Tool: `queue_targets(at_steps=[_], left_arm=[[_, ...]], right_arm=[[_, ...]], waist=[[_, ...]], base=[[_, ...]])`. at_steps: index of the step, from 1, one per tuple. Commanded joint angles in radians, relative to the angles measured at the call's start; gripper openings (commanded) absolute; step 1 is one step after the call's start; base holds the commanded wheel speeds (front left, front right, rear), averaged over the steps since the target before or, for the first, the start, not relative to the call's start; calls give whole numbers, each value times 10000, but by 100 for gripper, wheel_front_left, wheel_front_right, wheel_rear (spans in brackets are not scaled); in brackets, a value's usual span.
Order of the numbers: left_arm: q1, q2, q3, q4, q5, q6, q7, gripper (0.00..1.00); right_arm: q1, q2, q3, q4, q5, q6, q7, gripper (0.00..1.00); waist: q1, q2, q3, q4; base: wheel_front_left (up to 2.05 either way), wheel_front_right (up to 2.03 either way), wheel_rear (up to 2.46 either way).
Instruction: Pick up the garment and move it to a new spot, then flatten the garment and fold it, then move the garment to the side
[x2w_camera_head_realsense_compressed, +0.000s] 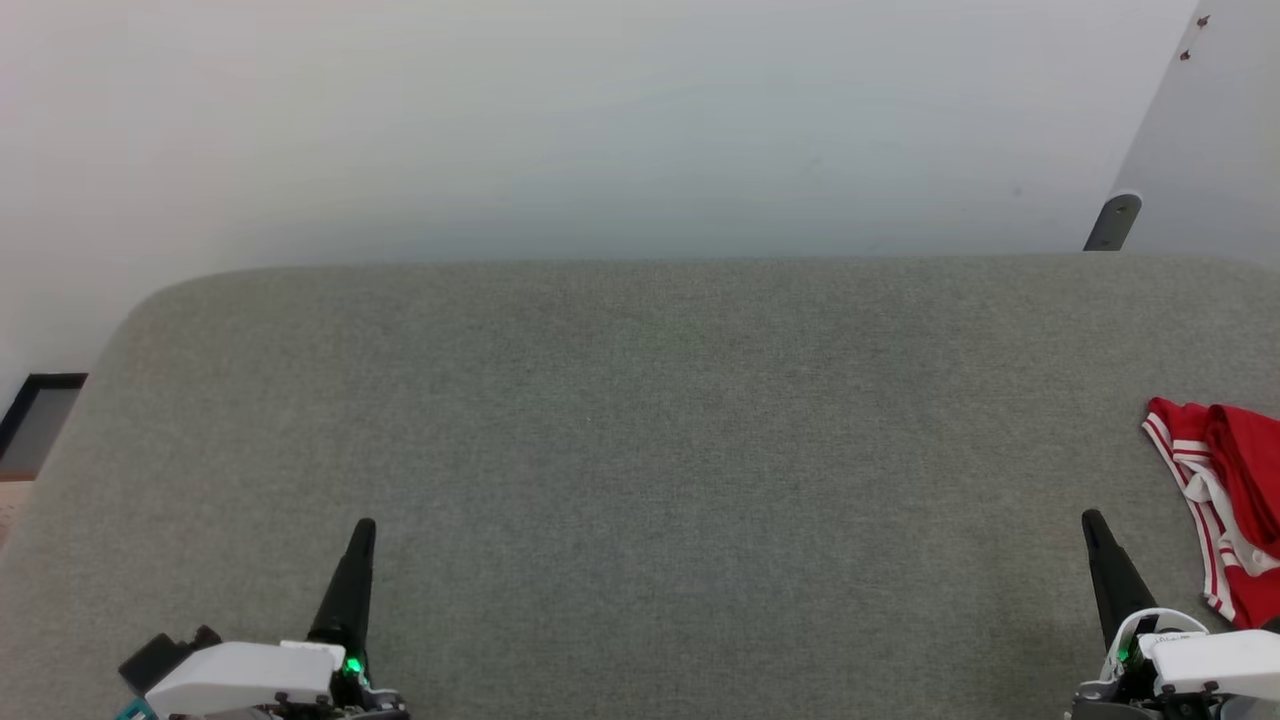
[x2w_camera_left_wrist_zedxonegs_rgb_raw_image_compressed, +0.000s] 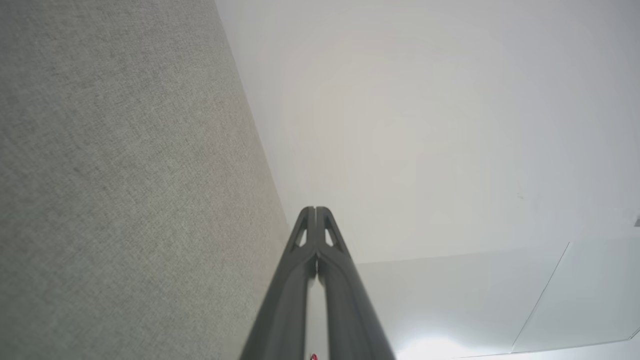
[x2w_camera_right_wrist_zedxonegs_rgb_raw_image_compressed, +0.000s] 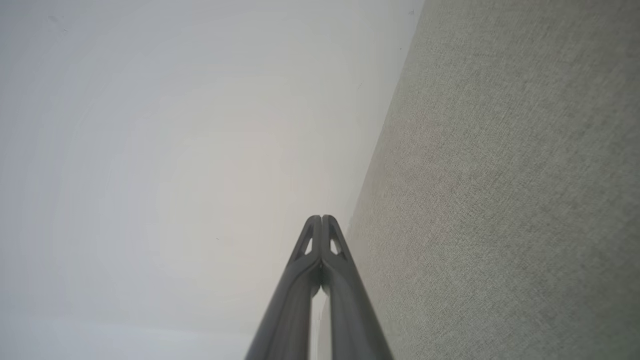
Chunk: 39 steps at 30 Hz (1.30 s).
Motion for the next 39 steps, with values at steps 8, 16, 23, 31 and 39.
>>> queue_targets(at_steps=[8,16,23,31,39], left_arm=[[-236,-90,109,-92,-596,-50,190,0],[-311,-169,179,-119,-1051,-53,320,0],[-374,-216,220,-136,-1346,-56,428,0],[-366,-210,219,-134,-1347,-56,426,0],[-365,-210,218,-134,-1347,-55,425,0]], right_arm=[[-271,88,-82,-66,680,-6,193,0],[-369,154,-116,-70,1198,-5,345,0],[-418,200,-136,-69,1516,-5,427,0],[-387,195,-131,-60,1517,-5,424,0],[-387,195,-130,-60,1517,-5,424,0]], waist=[[0,0,99,19],[0,0,193,37],[0,0,264,50],[0,0,264,50],[0,0,264,50]], base=[[0,0,0],[0,0,0],[0,0,0],[0,0,0],[0,0,0]])
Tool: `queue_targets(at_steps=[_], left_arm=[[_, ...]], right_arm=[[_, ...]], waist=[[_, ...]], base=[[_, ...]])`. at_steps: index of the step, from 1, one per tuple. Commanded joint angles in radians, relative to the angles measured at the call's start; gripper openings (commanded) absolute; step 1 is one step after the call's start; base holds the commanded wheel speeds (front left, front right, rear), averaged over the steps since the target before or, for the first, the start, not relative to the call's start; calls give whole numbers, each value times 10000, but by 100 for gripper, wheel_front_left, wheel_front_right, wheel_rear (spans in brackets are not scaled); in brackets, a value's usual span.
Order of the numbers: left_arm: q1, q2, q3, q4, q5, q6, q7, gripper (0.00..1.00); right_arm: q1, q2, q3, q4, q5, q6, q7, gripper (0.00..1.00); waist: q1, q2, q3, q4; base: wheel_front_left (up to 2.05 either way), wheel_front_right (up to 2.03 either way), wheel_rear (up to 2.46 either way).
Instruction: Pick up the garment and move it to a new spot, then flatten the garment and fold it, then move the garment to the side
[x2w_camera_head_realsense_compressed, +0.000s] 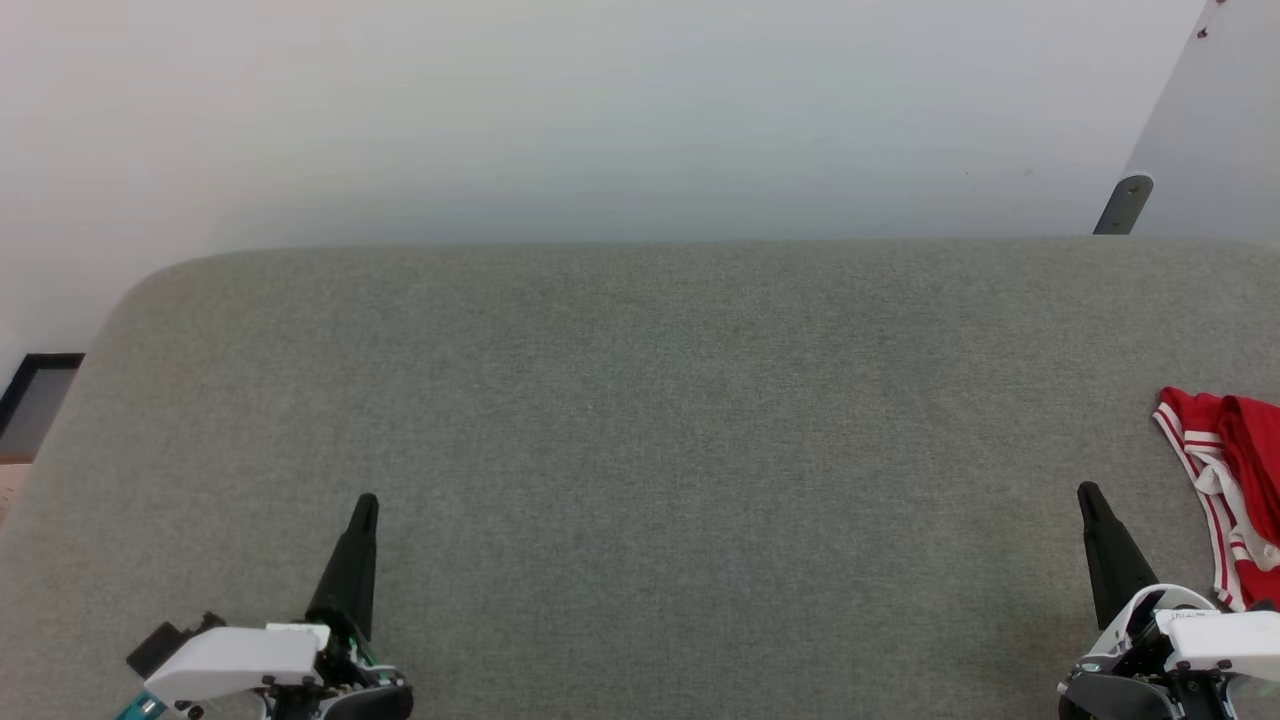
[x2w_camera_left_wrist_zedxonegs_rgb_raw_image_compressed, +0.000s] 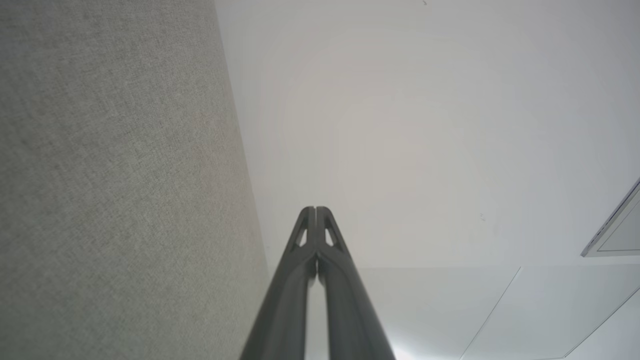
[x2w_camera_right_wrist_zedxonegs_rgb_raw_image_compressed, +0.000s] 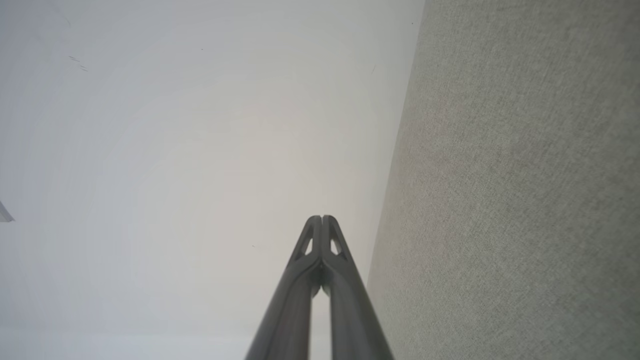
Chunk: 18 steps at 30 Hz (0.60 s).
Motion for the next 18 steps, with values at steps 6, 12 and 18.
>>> queue_targets(at_steps=[6,12,18], left_arm=[[-90,3,24,-18,-30,-56,22,0],[-90,3,23,-18,-31,-55,22,0],[-90,3,23,-19,-31,-55,21,0]], right_arm=[[-33,32,-1,-20,41,-3,21,0],[-33,32,-1,-20,42,-3,20,0],[-33,32,0,-20,42,-3,21,0]], waist=[[0,0,0,0],[0,0,0,0],[0,0,0,0]], base=[[0,0,0],[0,0,0],[0,0,0]])
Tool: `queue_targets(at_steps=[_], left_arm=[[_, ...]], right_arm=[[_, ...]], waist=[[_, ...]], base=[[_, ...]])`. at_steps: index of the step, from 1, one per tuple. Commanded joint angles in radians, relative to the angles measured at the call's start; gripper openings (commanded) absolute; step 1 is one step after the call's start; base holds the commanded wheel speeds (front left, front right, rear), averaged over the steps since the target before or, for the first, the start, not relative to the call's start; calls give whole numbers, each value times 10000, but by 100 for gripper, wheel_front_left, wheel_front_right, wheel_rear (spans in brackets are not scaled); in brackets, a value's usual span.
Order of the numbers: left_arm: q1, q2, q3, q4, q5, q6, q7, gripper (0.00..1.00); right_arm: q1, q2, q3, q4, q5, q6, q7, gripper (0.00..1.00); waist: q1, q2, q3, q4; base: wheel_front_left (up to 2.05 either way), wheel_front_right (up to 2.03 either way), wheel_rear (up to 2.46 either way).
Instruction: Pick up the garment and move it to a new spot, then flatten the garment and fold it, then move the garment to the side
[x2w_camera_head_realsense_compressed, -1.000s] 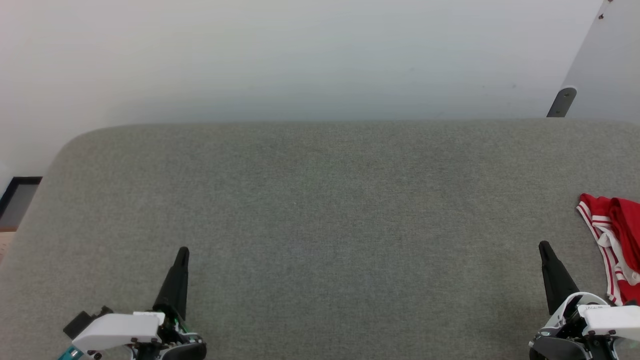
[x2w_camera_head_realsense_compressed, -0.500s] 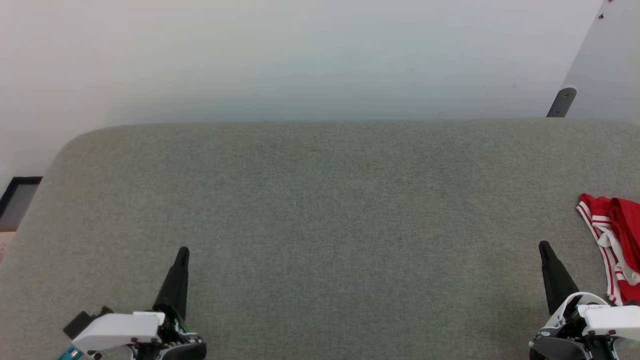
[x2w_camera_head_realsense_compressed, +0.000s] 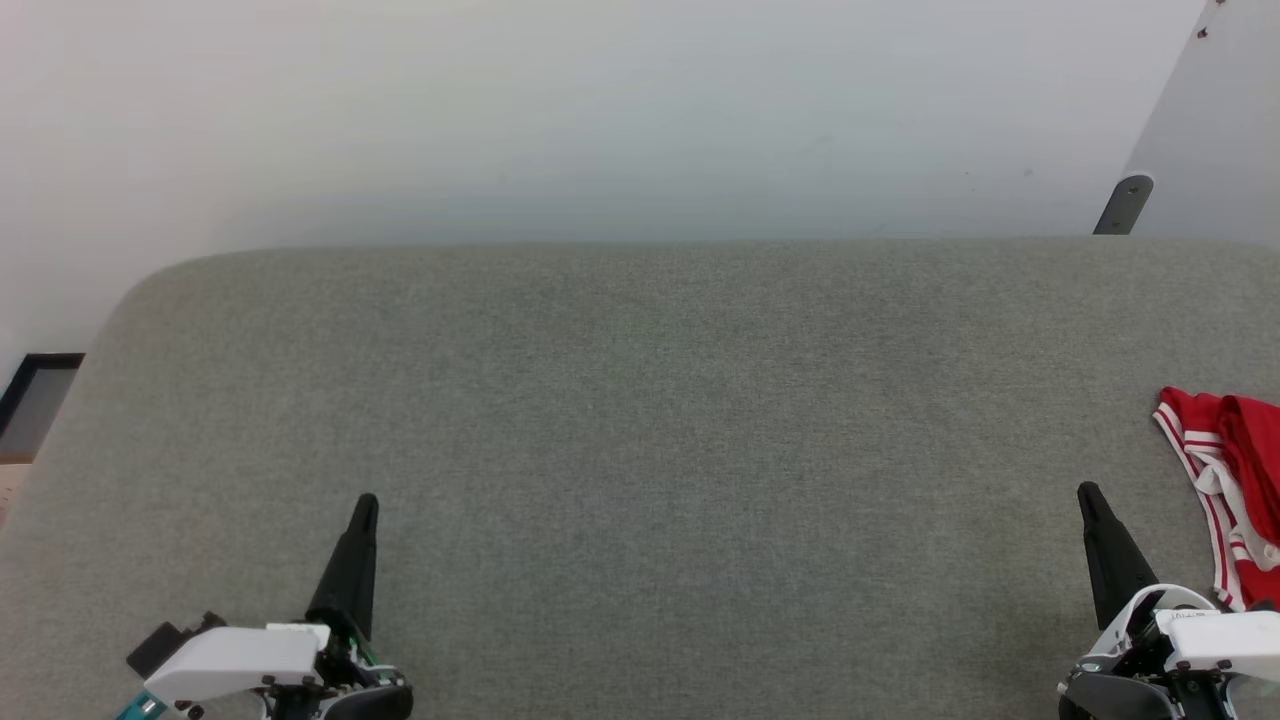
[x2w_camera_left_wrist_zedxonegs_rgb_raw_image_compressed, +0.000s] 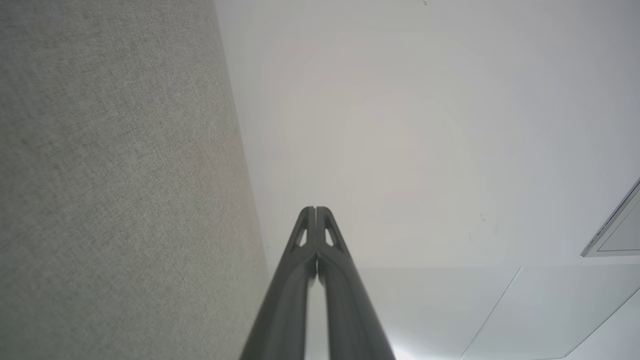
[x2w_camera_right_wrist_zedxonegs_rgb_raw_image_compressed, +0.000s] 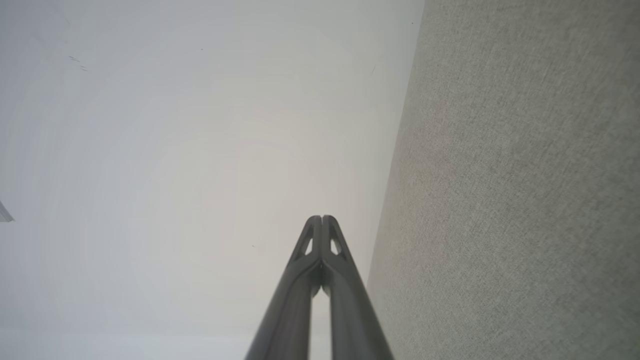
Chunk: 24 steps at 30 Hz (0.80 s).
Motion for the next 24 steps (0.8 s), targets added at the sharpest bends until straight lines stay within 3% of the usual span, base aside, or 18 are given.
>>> queue_targets(at_steps=[1,24], left_arm=[[-90,5,25,-19,-31,-53,21,0],[-89,5,23,-20,-32,-53,20,0]], right_arm=[[-33,32,0,-20,42,-3,20,0],[-33,32,2,-20,43,-3,20,0]], waist=[[0,0,0,0],[0,0,0,0]], base=[[0,0,0],[0,0,0]])
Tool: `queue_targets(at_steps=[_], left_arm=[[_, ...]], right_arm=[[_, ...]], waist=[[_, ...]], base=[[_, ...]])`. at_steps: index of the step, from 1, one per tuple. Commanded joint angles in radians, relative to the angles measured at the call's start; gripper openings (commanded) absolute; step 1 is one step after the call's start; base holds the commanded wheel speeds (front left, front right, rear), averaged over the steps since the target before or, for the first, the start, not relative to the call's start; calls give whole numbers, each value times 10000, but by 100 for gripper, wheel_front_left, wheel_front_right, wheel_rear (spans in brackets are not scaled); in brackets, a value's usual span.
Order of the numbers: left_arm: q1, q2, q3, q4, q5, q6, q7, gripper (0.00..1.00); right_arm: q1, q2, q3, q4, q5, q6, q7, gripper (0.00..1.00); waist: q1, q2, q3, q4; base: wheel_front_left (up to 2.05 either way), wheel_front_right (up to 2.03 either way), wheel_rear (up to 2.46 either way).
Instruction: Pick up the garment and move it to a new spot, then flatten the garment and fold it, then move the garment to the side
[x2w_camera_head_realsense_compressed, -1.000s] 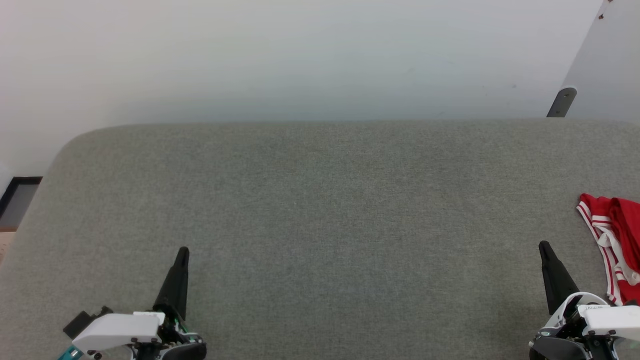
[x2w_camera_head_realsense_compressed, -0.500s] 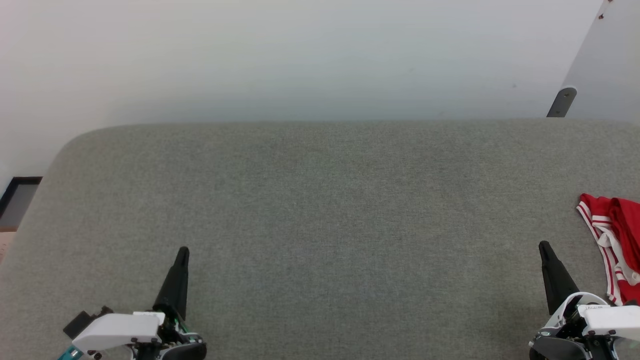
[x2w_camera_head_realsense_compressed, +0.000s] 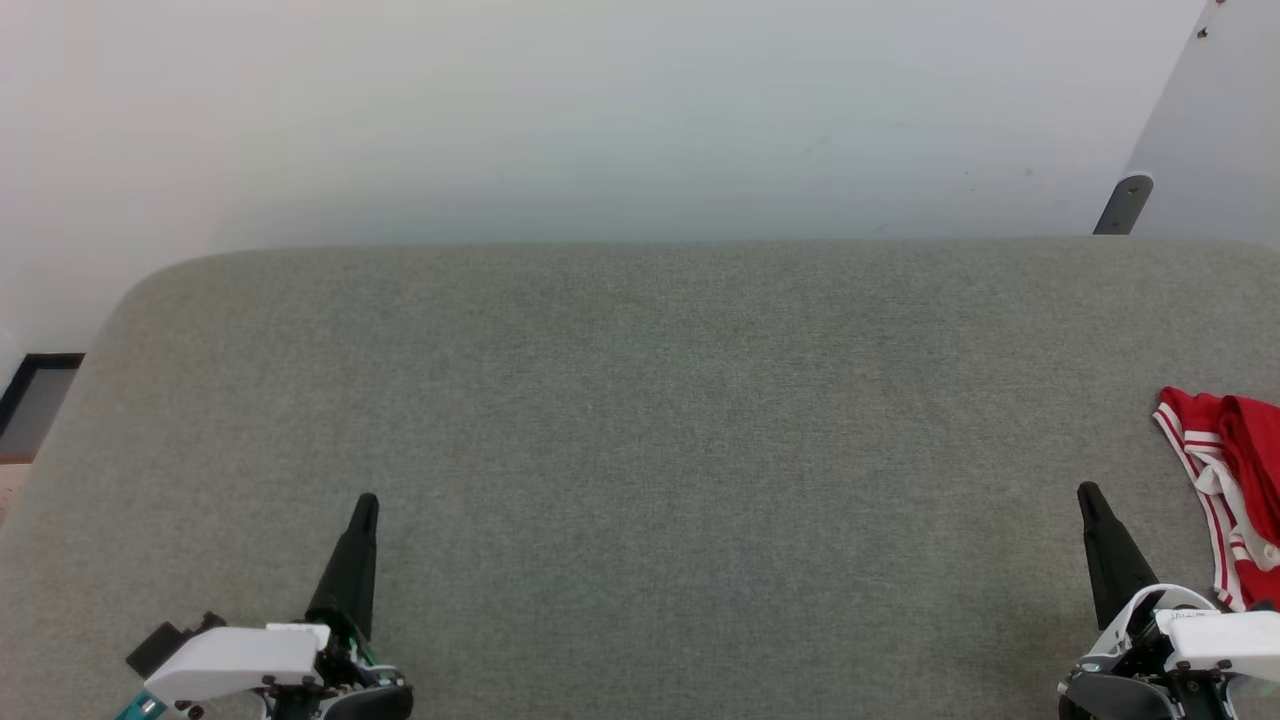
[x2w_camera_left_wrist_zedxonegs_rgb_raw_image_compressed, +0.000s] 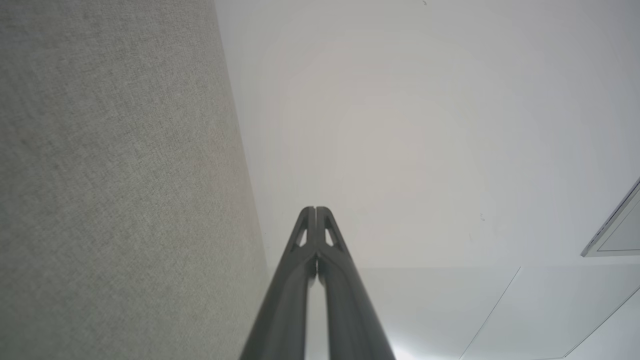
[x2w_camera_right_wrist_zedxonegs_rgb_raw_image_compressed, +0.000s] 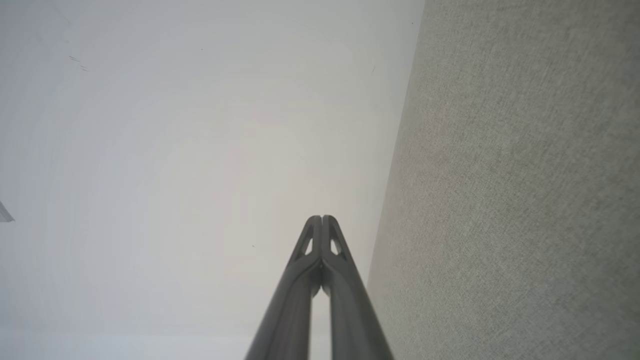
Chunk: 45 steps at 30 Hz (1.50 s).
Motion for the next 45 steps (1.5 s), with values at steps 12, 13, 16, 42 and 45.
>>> queue_targets(at_steps=[12,13,16,42,45], left_arm=[[-88,5,21,-21,-33,-53,19,0],[-88,5,21,-21,-33,-53,19,0],[-88,5,24,-21,-33,-53,19,0],[-88,5,19,-21,-34,-54,18,0],[-88,5,22,-21,-34,-54,18,0]], right_arm=[[-33,33,2,-20,44,-3,19,0],[-33,33,2,-20,44,-3,18,0],[-33,33,2,-20,44,-3,19,0],[-32,33,4,-21,45,-3,18,0],[-32,31,4,-21,45,-3,18,0]], waist=[[-1,0,0,0],[-1,0,0,0],[-1,0,0,0],[-1,0,0,0],[-1,0,0,0]], base=[[0,0,0],[0,0,0],[0,0,0],[0,0,0],[0,0,0]])
